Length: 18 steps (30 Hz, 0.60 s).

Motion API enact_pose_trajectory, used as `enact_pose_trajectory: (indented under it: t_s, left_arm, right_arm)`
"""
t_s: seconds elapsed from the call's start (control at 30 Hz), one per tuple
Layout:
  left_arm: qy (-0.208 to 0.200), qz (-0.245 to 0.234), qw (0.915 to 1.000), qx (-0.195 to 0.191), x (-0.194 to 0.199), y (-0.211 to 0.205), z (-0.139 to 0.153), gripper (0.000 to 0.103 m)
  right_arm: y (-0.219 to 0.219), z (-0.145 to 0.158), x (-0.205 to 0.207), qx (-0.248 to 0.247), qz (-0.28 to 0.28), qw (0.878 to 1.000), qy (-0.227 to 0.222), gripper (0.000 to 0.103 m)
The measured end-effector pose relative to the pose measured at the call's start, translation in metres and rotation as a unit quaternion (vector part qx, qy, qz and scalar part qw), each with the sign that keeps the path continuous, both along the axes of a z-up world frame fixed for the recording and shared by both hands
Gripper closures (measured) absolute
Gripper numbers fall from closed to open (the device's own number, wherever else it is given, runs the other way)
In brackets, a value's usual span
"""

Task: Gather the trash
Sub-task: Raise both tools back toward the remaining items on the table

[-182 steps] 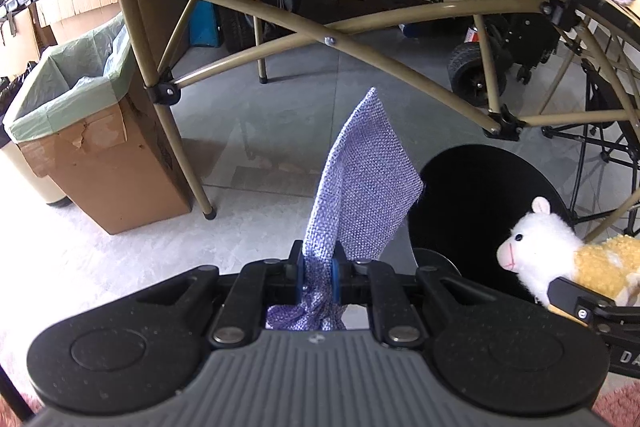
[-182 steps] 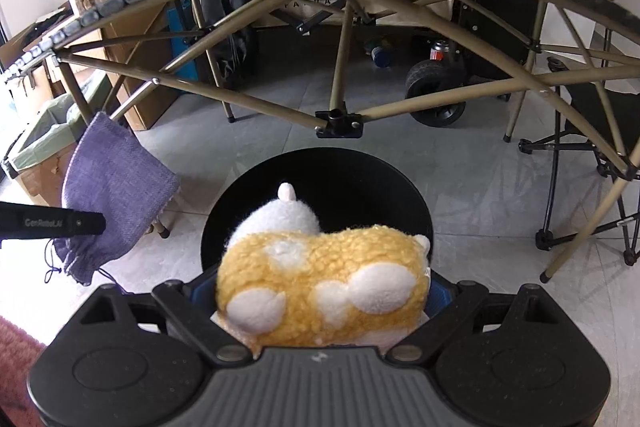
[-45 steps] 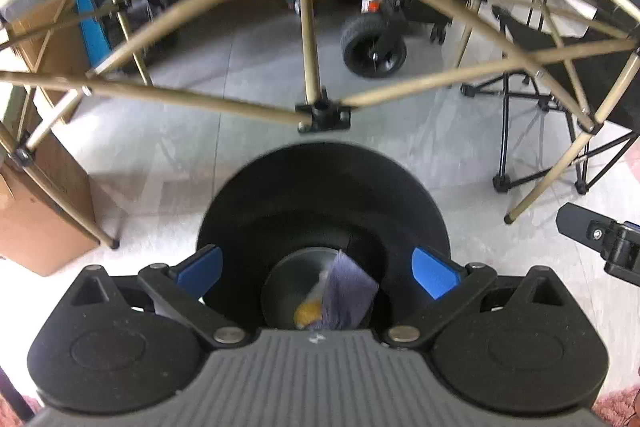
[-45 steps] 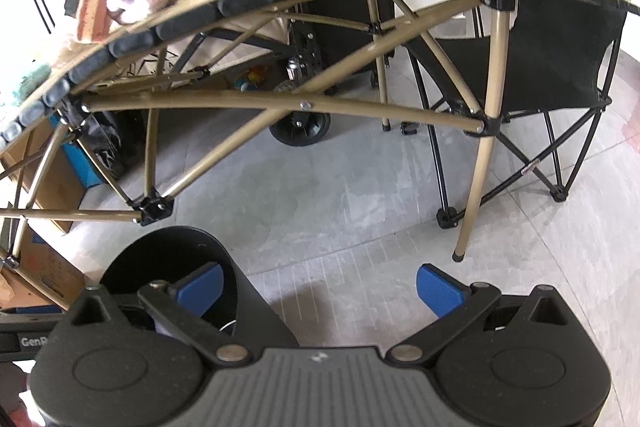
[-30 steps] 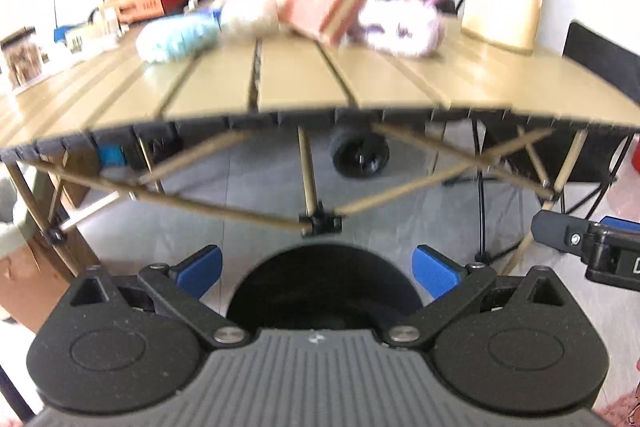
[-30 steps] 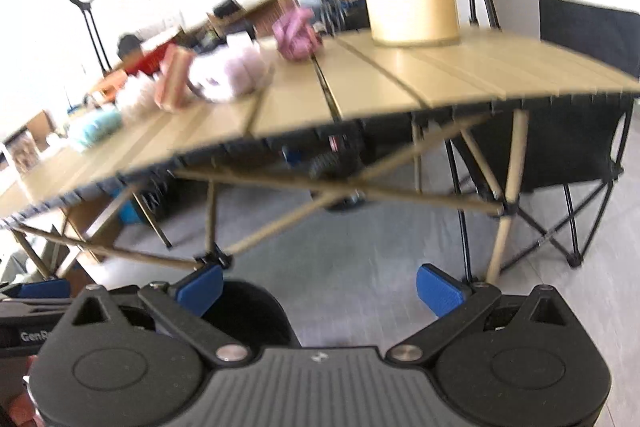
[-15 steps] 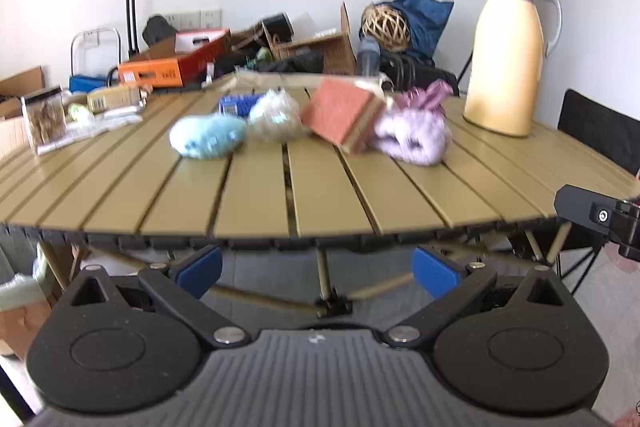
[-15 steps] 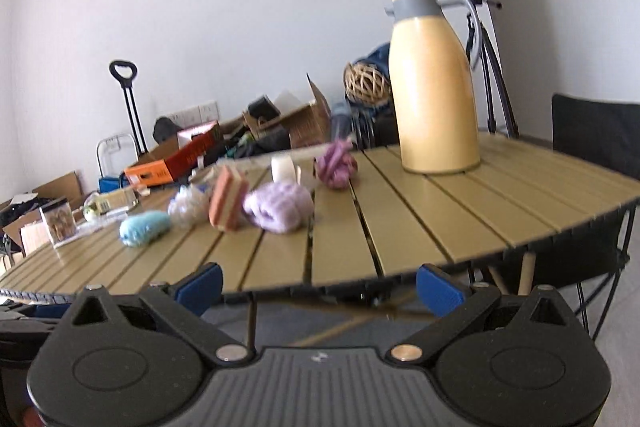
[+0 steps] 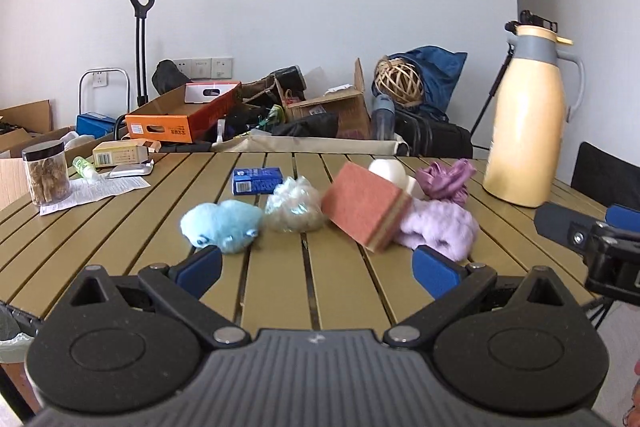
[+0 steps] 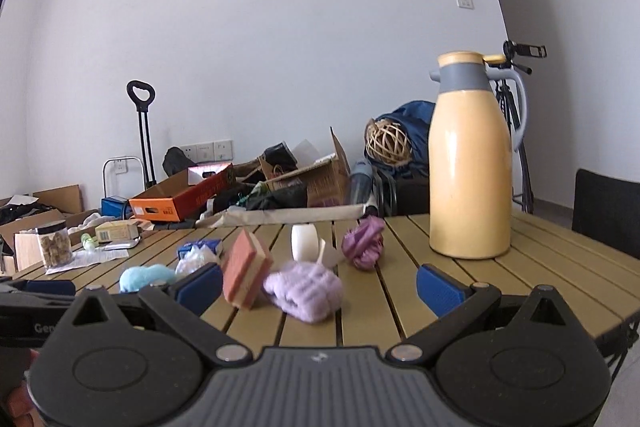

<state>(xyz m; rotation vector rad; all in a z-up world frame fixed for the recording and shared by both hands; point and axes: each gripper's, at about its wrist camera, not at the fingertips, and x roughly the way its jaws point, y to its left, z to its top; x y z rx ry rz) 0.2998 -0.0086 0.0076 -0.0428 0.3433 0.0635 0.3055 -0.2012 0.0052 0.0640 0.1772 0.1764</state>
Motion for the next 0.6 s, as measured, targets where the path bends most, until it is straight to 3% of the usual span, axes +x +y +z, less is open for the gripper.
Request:
enact_pose_trajectory:
  t_s: [0.23,0.6]
  left_arm:
    - [0.002,0.017,0.9998,0.004,0.029,0.017,0.005,0.0]
    - [0.019,0.026,0.9995,0.005,0.077,0.046,0.009,0.0]
  right_arm:
    - [0.014,0.0,0.05,-0.019,-0.012,1.0,0.01,0.0]
    - [0.041,-0.026,0.133,-0.031,-0.003,0.994,0.104,0.0]
